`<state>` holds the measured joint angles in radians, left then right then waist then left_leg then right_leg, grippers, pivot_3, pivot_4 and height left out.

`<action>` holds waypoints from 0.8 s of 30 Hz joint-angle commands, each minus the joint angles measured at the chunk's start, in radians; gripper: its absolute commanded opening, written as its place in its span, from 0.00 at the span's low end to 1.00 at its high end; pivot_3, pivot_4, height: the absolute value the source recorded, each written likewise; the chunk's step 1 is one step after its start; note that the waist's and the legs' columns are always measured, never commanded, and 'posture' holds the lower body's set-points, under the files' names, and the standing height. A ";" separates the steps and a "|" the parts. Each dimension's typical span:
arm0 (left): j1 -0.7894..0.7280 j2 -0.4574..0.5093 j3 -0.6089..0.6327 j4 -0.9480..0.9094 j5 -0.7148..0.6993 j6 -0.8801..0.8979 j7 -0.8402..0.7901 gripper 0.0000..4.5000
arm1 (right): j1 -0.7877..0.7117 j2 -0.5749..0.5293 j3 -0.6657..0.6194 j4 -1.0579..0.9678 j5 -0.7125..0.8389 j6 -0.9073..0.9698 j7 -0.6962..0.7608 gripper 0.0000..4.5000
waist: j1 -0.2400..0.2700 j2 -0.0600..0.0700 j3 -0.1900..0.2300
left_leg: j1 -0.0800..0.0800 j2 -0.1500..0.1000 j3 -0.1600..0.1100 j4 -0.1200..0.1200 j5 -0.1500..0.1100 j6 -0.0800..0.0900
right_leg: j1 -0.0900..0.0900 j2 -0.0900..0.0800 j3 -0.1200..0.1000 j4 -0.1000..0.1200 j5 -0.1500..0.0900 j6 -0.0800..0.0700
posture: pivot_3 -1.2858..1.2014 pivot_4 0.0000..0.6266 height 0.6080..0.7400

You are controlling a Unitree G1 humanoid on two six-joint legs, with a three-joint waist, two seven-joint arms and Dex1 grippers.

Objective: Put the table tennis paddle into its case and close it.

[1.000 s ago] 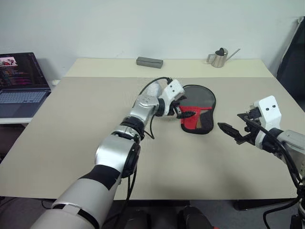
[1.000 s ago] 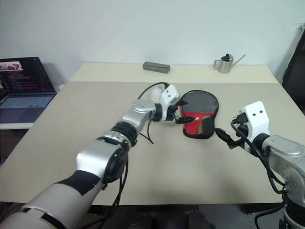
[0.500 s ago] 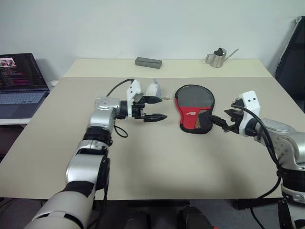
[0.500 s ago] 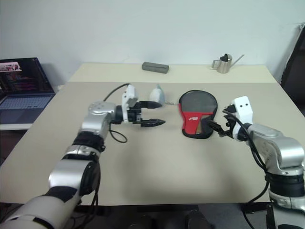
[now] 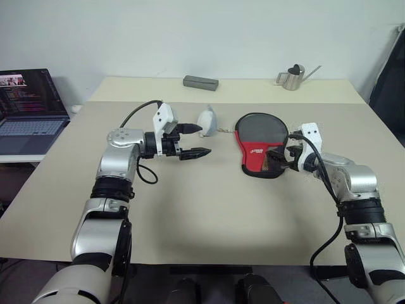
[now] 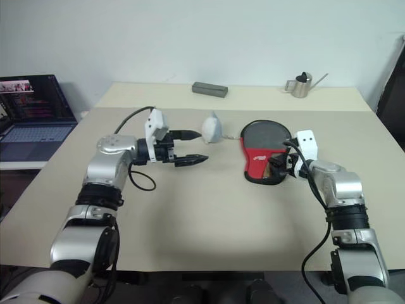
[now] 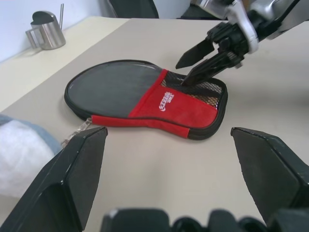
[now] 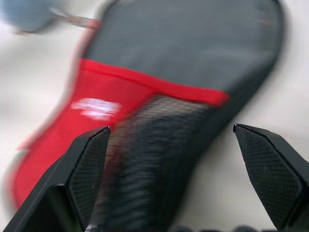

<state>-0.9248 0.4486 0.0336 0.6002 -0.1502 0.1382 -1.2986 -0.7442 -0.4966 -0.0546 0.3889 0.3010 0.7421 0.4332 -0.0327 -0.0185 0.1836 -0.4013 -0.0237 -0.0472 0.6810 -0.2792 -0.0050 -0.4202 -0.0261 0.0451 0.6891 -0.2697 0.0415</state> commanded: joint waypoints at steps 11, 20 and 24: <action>-0.014 0.026 -0.011 -0.027 -0.029 -0.011 0.015 1.00 | -0.089 0.046 -0.091 0.137 0.018 0.012 0.012 1.00 | -0.005 0.000 0.000 | 0.000 0.000 0.000 0.000 0.000 0.000 | 0.000 -0.001 0.000 0.001 0.000 0.000 | 0.52 0.24 1.00; -0.010 0.031 -0.012 -0.025 -0.031 -0.016 0.017 1.00 | -0.105 0.075 -0.114 0.179 0.006 0.033 -0.005 1.00 | -0.006 0.000 0.000 | 0.000 0.000 0.000 0.000 0.000 0.000 | 0.000 -0.004 0.000 0.001 0.000 0.000 | 0.52 0.24 1.00; -0.013 0.034 -0.015 -0.021 -0.036 -0.016 0.015 1.00 | -0.107 0.085 -0.123 0.165 0.019 0.054 0.003 1.00 | -0.009 0.000 0.000 | 0.000 0.000 0.000 0.000 0.000 0.000 | 0.000 -0.004 0.000 0.001 0.000 0.000 | 0.52 0.24 1.00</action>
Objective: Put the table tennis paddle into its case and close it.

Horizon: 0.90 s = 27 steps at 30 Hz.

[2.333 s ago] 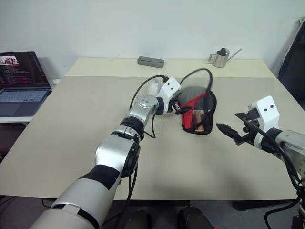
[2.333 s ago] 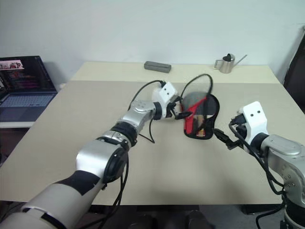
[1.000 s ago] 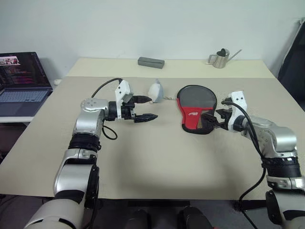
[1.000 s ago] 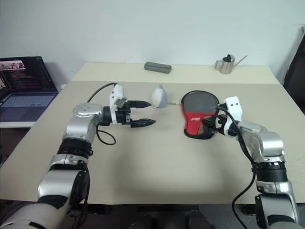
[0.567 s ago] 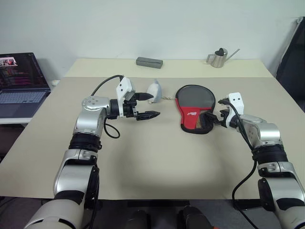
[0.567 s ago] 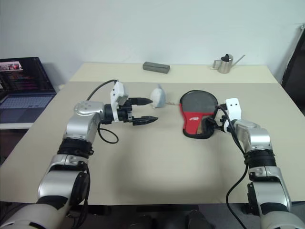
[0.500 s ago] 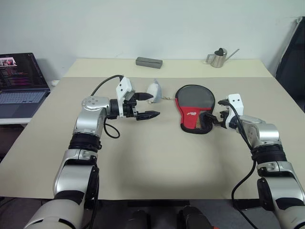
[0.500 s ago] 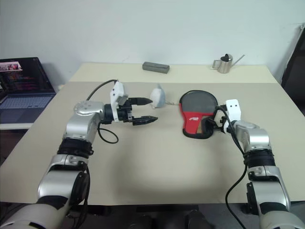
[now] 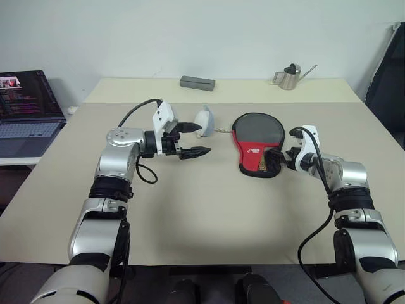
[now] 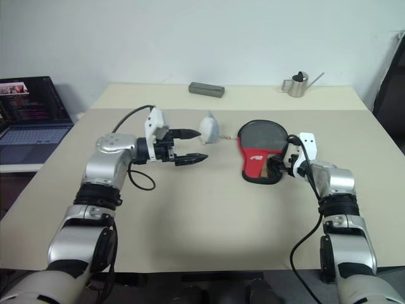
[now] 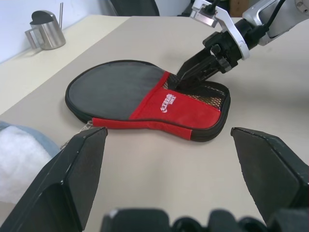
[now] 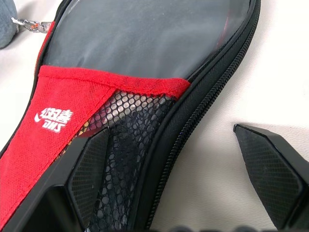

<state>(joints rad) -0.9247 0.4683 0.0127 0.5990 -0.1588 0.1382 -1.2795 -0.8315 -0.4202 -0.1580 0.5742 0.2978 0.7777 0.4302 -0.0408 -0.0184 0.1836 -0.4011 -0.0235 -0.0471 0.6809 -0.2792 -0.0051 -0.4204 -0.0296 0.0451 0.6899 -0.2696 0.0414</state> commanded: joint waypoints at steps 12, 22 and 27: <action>-0.015 0.017 -0.004 -0.016 -0.037 -0.017 -0.007 1.00 | -0.030 0.048 -0.034 -0.071 0.031 0.065 -0.014 0.26 | -0.010 0.000 0.000 | 0.000 0.000 0.000 0.000 0.000 0.000 | 0.000 0.000 0.000 0.000 0.000 0.000 | 0.52 0.24 1.00; 0.022 0.042 -0.004 -0.065 -0.050 0.009 -0.030 1.00 | -0.005 0.026 -0.052 -0.155 0.061 0.158 -0.039 0.02 | -0.010 0.000 0.000 | 0.000 0.000 0.000 0.000 0.000 0.000 | 0.000 0.000 0.000 0.000 0.000 0.000 | 0.52 0.24 1.00; 0.072 0.066 -0.010 -0.144 -0.072 0.056 -0.048 1.00 | 0.030 0.021 -0.067 -0.249 0.086 0.260 -0.047 0.02 | -0.009 0.000 0.000 | 0.000 0.000 -0.001 -0.001 0.000 0.000 | 0.000 -0.001 -0.001 -0.001 0.000 0.000 | 0.52 0.24 1.00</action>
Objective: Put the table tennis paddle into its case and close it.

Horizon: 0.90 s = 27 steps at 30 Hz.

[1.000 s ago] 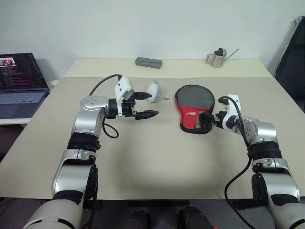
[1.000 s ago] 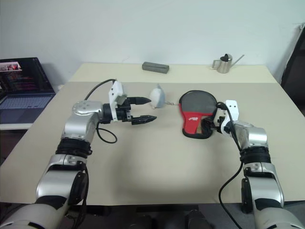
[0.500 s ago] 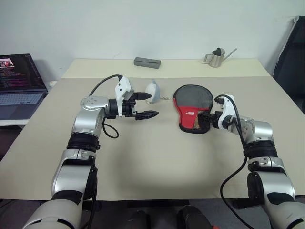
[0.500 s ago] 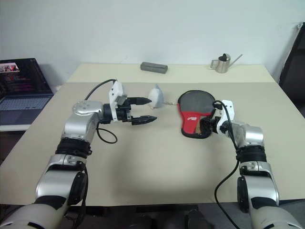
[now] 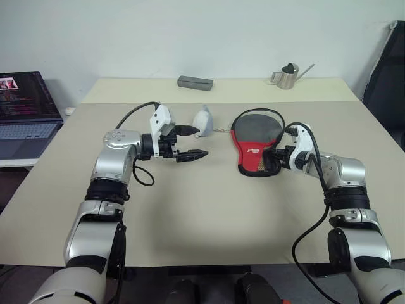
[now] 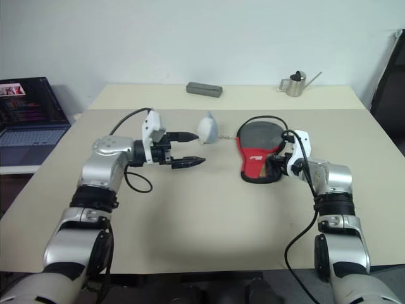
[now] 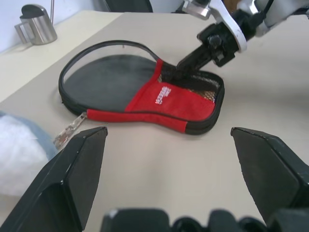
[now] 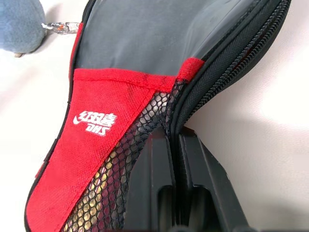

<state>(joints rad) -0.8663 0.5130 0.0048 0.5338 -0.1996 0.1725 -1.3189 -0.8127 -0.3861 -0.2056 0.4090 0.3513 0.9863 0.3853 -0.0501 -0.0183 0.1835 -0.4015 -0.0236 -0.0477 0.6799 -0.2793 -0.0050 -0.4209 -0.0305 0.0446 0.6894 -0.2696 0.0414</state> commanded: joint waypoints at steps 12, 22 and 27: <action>0.111 0.042 -0.022 -0.253 -0.083 0.130 -0.007 1.00 | 0.071 -0.008 -0.037 -0.213 0.065 0.157 -0.018 0.02 | 0.001 0.000 0.000 | 0.000 0.000 0.000 0.000 0.000 0.000 | 0.000 0.000 0.000 0.000 0.000 0.000 | 0.52 0.24 1.00; 0.204 0.133 -0.070 -0.378 -0.131 0.162 -0.134 1.00 | 0.178 0.003 -0.048 -0.436 0.137 0.326 -0.031 0.02 | 0.001 0.000 0.000 | 0.000 0.000 0.000 -0.001 0.000 0.000 | 0.000 0.000 0.000 -0.001 0.000 0.000 | 0.52 0.24 1.00; 0.233 0.171 -0.099 -0.397 -0.136 0.149 -0.188 1.00 | 0.234 -0.004 -0.064 -0.536 0.162 0.406 -0.037 0.02 | 0.003 0.000 0.000 | 0.000 0.000 -0.001 -0.001 0.000 0.000 | 0.001 0.000 0.000 -0.002 0.000 0.000 | 0.52 0.24 1.00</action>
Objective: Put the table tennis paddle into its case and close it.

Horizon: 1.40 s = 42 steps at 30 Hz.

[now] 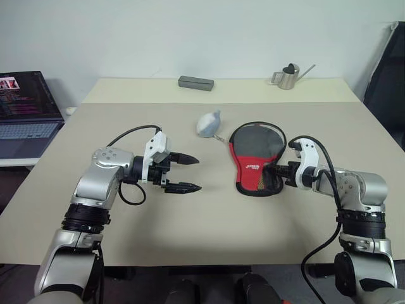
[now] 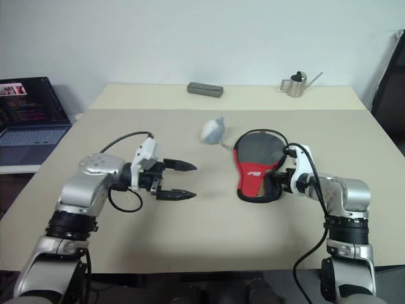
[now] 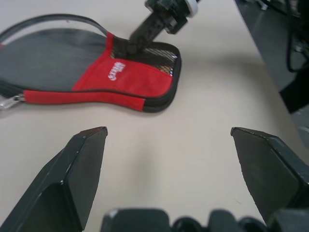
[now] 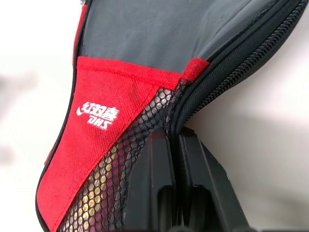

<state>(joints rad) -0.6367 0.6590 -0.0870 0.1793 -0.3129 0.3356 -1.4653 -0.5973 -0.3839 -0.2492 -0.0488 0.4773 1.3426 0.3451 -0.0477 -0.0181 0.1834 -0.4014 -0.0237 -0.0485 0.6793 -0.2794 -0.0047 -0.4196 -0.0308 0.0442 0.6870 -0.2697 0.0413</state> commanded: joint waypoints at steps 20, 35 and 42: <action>0.055 0.054 -0.069 -0.118 -0.071 0.002 -0.098 1.00 | 0.314 -0.037 -0.064 -0.483 0.201 0.272 -0.001 0.02 | 0.009 0.000 0.000 | 0.001 0.000 -0.003 -0.001 0.000 0.000 | 0.005 0.000 -0.002 -0.006 0.000 0.000 | 0.52 0.24 1.00; 0.064 0.077 -0.095 -0.153 -0.100 0.015 -0.117 1.00 | 0.376 -0.087 -0.042 -0.560 0.377 0.272 -0.050 0.02 | 0.012 0.000 0.000 | 0.003 0.000 -0.004 -0.001 0.000 0.000 | 0.007 0.001 -0.003 -0.006 0.000 0.000 | 0.52 0.24 1.00; 0.072 0.089 -0.103 -0.177 -0.115 0.025 -0.116 1.00 | 0.408 -0.099 -0.045 -0.585 0.456 0.272 -0.089 0.02 | 0.012 0.000 0.000 | 0.003 0.000 -0.004 -0.001 0.000 0.000 | 0.007 0.001 -0.003 -0.006 0.000 0.000 | 0.52 0.24 1.00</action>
<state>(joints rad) -0.5631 0.7355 -0.1916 0.0404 -0.4017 0.3514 -1.5344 -0.2045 -0.4737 -0.3090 -0.5905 0.8738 1.5999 0.2530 -0.0359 -0.0180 0.1833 -0.3984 -0.0233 -0.0528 0.6787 -0.2797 -0.0043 -0.4121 -0.0299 0.0412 0.6806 -0.2700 0.0416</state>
